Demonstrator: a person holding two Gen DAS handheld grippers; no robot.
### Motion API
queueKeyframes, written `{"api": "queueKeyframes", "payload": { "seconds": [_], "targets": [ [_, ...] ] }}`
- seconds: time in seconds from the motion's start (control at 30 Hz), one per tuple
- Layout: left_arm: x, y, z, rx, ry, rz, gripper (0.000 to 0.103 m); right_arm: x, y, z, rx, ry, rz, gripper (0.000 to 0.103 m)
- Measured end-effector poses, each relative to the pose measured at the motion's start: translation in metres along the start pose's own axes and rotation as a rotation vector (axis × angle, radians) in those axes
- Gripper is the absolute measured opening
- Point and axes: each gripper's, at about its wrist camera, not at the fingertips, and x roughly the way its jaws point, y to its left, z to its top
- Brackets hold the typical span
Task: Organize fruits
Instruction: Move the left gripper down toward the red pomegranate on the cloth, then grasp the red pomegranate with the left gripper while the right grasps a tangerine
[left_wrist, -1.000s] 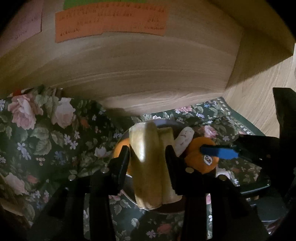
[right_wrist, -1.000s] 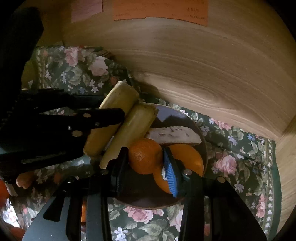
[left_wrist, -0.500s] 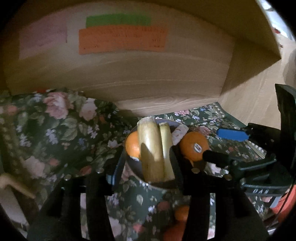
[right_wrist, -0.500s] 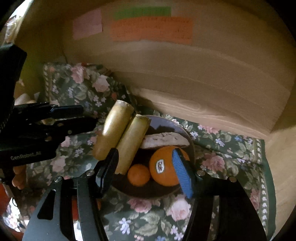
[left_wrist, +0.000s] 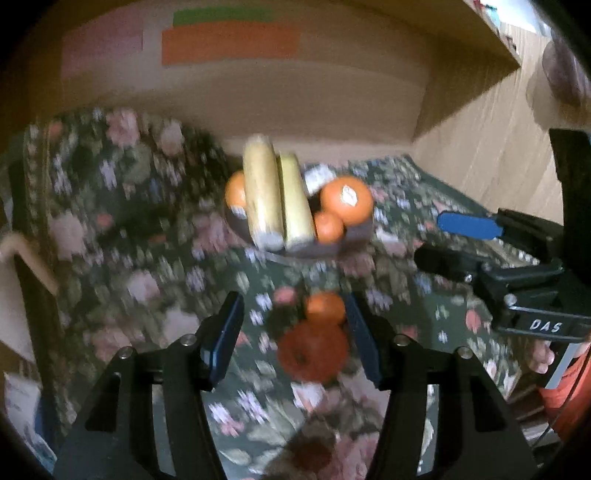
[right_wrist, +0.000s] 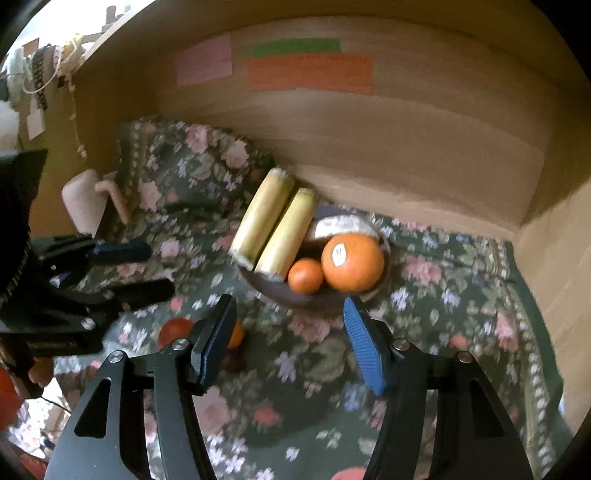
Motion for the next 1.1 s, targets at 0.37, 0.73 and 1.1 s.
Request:
{"api": "queueKeyframes", "payload": {
  "seconds": [0.37, 0.73, 1.1],
  "targets": [
    [0.030, -0.009, -0.028, 0.001, 0.082, -0.028, 0.057, 0.009, -0.003, -0.034, 0.047, 0.075, 0.025, 0.057],
    [0.028, 0.005, -0.030, -0.044, 0.071, -0.055, 0.050, 0.035, 0.011, -0.023, 0.009, 0.121, 0.065, 0.057],
    [0.002, 0.044, -0.035, -0.078, 0.002, 0.042, 0.049, 0.076, 0.033, -0.008, -0.046, 0.221, 0.148, 0.057]
  ]
}}
